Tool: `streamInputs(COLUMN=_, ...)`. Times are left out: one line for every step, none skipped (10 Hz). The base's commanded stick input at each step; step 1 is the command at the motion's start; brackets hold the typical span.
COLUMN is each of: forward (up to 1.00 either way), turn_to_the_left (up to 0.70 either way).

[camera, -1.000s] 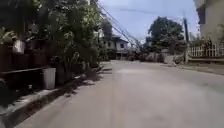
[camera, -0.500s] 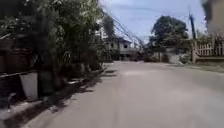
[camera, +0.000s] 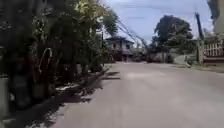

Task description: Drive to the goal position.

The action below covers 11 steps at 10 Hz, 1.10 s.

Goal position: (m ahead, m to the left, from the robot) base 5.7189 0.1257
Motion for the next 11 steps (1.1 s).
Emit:
streamInputs(forward=1.00, turn_to_the_left=-0.07)
streamInputs(forward=1.00, turn_to_the_left=-0.38)
streamInputs(forward=1.00, turn_to_the_left=-0.39)
streamInputs(forward=1.00, turn_to_the_left=-0.39)
streamInputs(forward=1.00, turn_to_the_left=-0.38)
streamInputs(forward=1.00, turn_to_the_left=-0.22)
streamInputs(forward=1.00, turn_to_the_left=-0.06)
streamInputs(forward=1.00, turn_to_the_left=-0.02)
streamInputs(forward=1.00, turn_to_the_left=-0.02)
streamInputs(forward=1.00, turn_to_the_left=-0.02)
streamInputs(forward=1.00, turn_to_the_left=-0.02)
